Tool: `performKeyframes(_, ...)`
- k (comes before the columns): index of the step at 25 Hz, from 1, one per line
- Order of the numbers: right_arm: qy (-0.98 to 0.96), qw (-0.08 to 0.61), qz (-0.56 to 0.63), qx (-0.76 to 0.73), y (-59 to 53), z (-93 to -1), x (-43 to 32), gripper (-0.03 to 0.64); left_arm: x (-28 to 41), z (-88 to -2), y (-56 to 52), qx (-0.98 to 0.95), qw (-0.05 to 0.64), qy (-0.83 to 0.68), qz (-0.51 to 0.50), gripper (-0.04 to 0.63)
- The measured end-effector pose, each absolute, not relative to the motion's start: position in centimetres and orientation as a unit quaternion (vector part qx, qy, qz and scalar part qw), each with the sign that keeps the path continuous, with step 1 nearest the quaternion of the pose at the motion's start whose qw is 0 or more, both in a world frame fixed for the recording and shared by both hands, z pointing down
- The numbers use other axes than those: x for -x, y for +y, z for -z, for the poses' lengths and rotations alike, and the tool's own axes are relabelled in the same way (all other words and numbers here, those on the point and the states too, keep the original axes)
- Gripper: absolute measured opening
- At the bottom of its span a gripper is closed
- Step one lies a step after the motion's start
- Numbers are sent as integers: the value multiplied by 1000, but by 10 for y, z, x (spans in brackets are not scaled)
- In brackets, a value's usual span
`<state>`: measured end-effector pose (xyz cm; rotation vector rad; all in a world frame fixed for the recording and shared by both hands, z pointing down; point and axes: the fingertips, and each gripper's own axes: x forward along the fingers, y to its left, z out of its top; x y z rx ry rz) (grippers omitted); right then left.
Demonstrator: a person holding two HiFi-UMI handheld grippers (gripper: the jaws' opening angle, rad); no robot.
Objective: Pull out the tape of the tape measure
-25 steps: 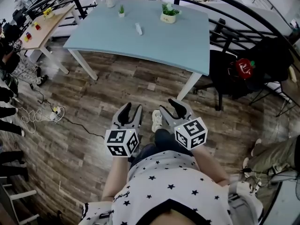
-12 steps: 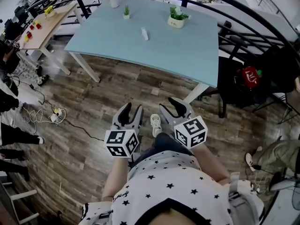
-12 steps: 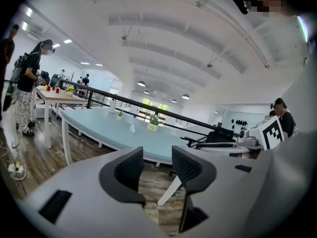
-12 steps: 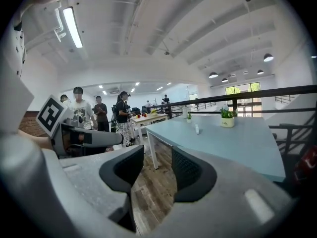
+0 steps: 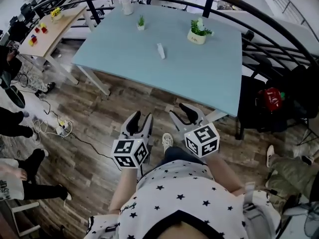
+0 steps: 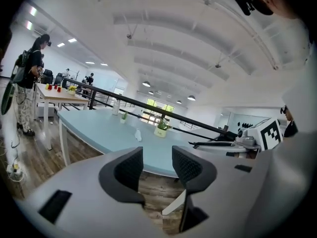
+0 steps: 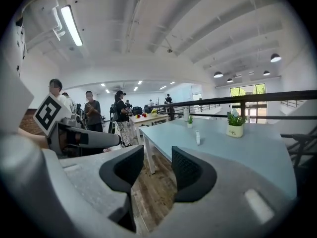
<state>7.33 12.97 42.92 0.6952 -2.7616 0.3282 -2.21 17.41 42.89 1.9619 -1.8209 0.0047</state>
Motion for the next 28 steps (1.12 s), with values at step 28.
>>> performKeyframes(28,-960,150,-108,-211,-79,-423,-13,160,78,-414,-23,-685,229,-691,20,163)
